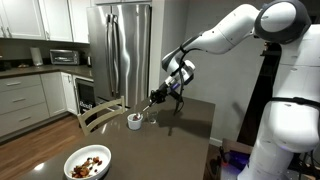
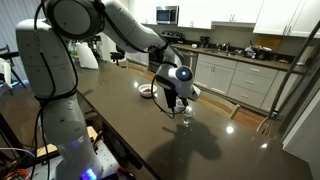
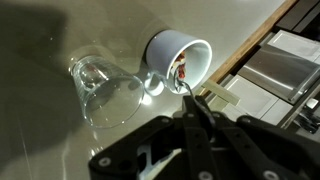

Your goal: Use the spoon to move some of the object from the bowl to the white cup

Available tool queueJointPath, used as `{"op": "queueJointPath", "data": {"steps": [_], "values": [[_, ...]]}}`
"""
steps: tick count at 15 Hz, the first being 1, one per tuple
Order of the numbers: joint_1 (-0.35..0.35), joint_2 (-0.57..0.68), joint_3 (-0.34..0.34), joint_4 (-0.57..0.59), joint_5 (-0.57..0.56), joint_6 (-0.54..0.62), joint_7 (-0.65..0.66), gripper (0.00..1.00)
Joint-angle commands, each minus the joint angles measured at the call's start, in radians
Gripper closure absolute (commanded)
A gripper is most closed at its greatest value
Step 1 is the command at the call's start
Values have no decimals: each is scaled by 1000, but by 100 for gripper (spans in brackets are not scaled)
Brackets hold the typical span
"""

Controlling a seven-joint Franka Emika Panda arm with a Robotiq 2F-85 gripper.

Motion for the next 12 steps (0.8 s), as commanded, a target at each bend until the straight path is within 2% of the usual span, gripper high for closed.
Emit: {"op": "queueJointPath", "data": {"steps": [1,8,12], "values": [[26,-34,9,-33,-87,68,75,96],[84,-84,34,-42,-289,125,221,96],[101,-102,41,-42,-466,141,354,96]]}}
